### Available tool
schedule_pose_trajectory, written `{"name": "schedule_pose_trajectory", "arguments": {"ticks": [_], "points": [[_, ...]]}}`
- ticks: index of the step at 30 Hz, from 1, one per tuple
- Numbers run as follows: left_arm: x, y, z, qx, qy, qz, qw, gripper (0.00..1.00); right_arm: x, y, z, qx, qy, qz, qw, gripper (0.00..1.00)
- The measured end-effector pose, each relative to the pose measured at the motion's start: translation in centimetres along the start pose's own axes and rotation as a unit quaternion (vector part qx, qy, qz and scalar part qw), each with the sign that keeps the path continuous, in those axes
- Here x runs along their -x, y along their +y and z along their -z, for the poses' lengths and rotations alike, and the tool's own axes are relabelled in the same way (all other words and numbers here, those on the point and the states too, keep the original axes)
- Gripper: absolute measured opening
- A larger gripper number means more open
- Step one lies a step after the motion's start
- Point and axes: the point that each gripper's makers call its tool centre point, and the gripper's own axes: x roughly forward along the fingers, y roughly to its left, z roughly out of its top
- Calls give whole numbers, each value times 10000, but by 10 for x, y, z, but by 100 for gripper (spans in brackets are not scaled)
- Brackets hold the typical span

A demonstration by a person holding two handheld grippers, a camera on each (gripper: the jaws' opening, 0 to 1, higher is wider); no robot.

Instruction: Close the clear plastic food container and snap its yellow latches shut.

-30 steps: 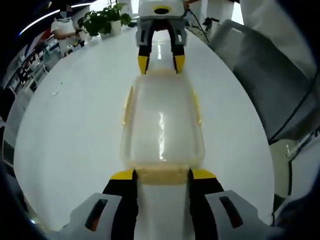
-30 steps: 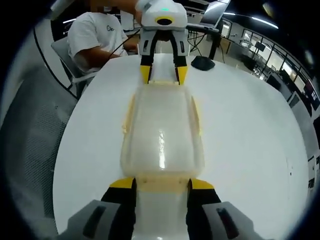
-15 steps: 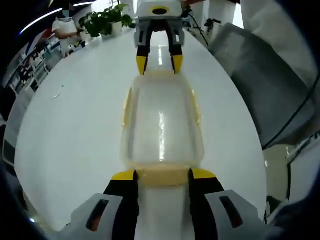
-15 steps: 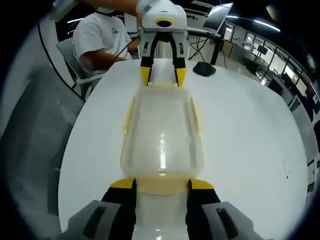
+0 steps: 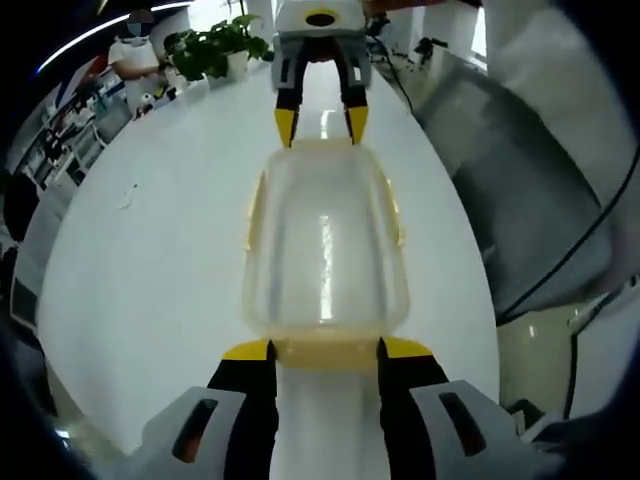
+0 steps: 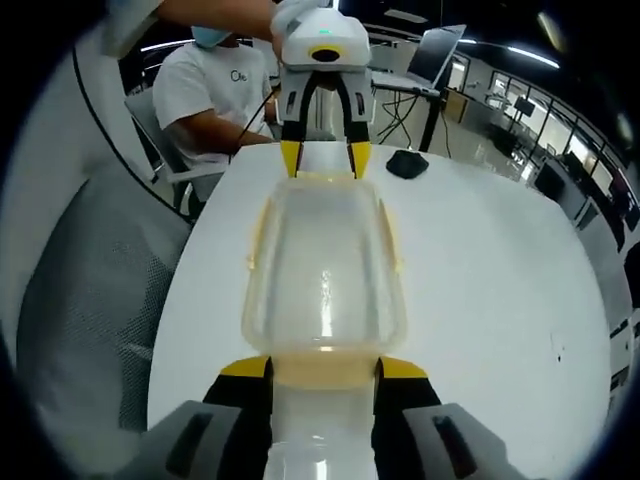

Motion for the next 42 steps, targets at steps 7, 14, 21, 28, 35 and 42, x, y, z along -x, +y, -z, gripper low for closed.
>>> {"name": "schedule_pose_trajectory", "arguments": {"ticks": [7,14,21,28,35,42], "points": [[9,-2,-24,-11,-26,-67,10000,37,24,2,5,28,-53,4,10000,36],[8,-3,-52,-85,-38,-95,9999,37,47,6,18,5,-82,73,9999,36],[0,-5,-83,-118,-72,-102,9999,37,73,10,38,20,-52,186,9998,36],[-15,-8,-110,-182,-42,-61,9998,37,90,16,62,-38,-7,164,9999,36],[-32,-4,-133,-241,37,-127,9996,37,105,14,87,-34,38,220,9997,36],[-46,0,-154,-246,39,-162,9996,37,120,11,108,-49,30,191,9998,36]]}}
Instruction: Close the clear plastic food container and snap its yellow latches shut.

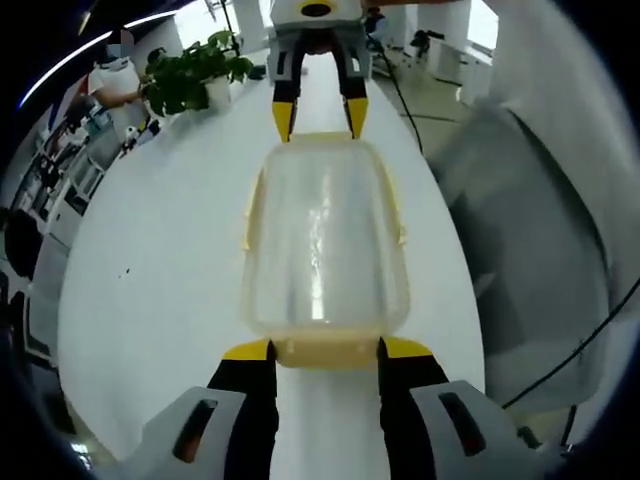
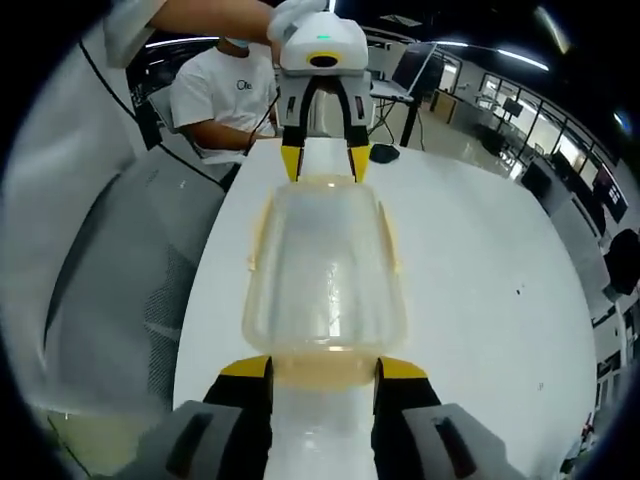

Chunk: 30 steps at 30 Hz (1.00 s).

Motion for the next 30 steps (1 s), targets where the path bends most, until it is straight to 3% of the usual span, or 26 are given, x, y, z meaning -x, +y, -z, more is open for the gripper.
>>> {"name": "schedule_pose_trajectory", "arguments": {"ticks": [19,30], "points": [[-38,11,-38,-9,69,-7,10000,37,14,-9,51,52,107,73,9999,36],[-58,14,-48,-136,203,17,9997,37,15,-7,74,-122,115,66,9998,36]]}}
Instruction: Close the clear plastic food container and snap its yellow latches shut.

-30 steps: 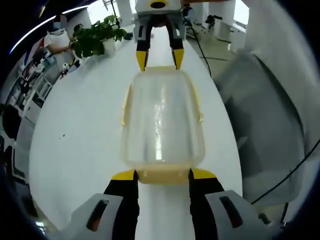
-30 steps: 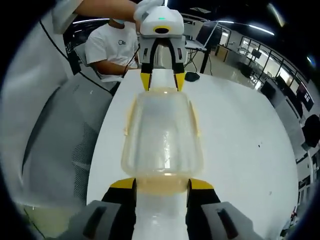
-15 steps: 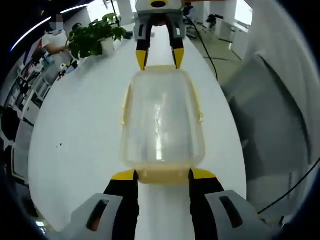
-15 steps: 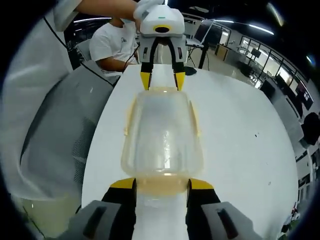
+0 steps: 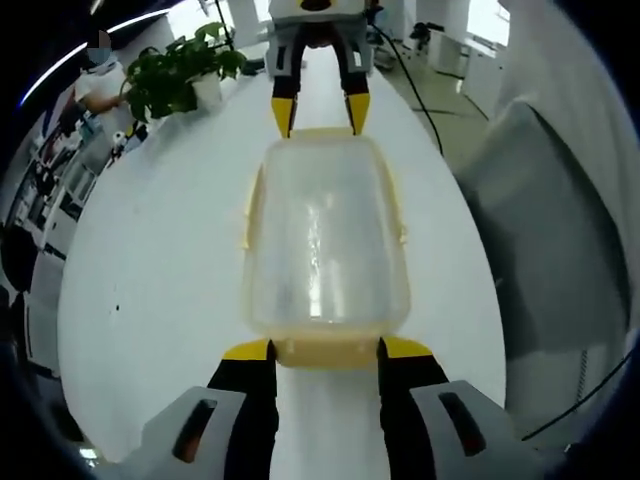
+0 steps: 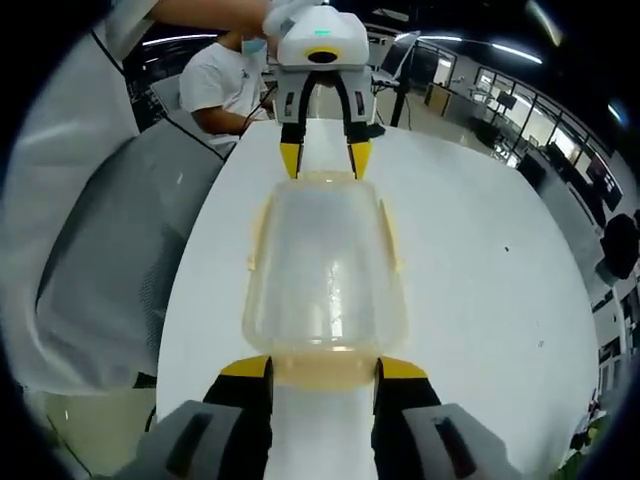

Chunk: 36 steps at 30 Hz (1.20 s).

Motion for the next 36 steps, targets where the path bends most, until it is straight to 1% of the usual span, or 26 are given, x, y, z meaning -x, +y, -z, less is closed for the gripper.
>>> {"name": "schedule_pose_trajectory", "arguments": {"ticks": [4,9,17,19,23,31,36], "points": [[-7,-1,-3,31,19,50,10000,37,-1,0,8,-13,19,-20,10000,36],[-14,2,-6,-52,55,25,10000,37,-6,-2,17,-39,79,-46,10000,36],[-22,1,0,-23,113,47,9999,37,-12,-1,20,-57,69,-67,9999,36],[-22,-1,1,-2,117,84,9999,37,-13,1,20,-100,64,-130,9998,36],[-22,1,3,0,115,43,9999,37,-16,0,20,-115,50,-106,9999,36],[-23,-4,6,82,50,90,9999,37,-19,0,20,-8,99,-90,9999,36],[-25,-5,7,78,13,13,10000,37,-19,0,19,64,154,-87,9998,37]]}}
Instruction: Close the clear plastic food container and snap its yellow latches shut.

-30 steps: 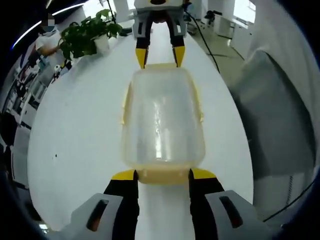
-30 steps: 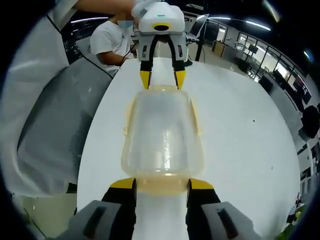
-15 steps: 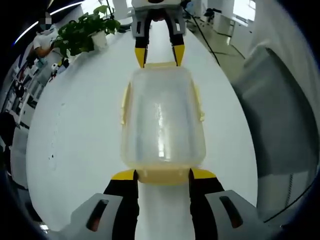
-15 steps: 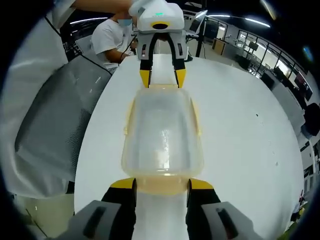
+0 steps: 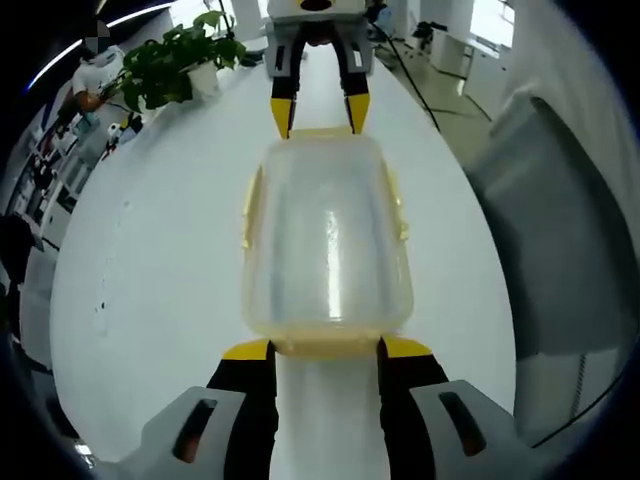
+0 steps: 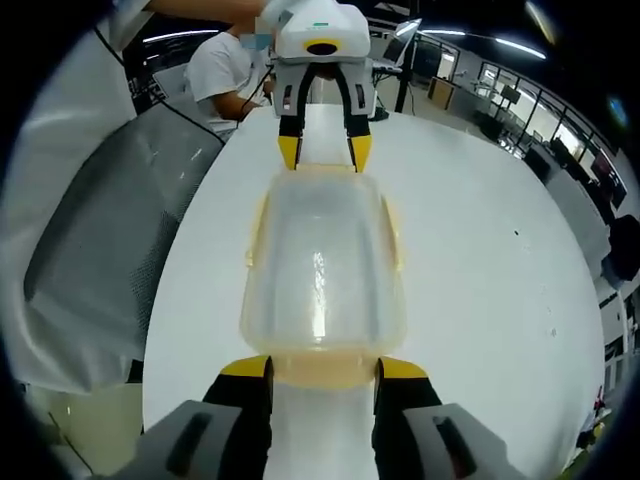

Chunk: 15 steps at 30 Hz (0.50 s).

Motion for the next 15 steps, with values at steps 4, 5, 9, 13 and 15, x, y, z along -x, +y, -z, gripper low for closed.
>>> {"name": "schedule_pose_trajectory", "arguments": {"ticks": [4,5,9,13,15], "points": [[2,-1,0,36,-62,-30,10000,37,0,1,0,-21,-3,-19,10000,37],[2,-1,0,50,-74,-31,10000,37,0,1,0,1,17,-11,10000,37],[4,-1,2,26,-87,-69,9999,37,1,4,-3,17,75,-36,10000,37],[7,0,7,80,-70,-160,9998,39,2,3,-1,84,180,48,9998,39],[9,-1,6,189,-187,-156,9995,43,3,2,-2,27,189,101,9998,44]]}}
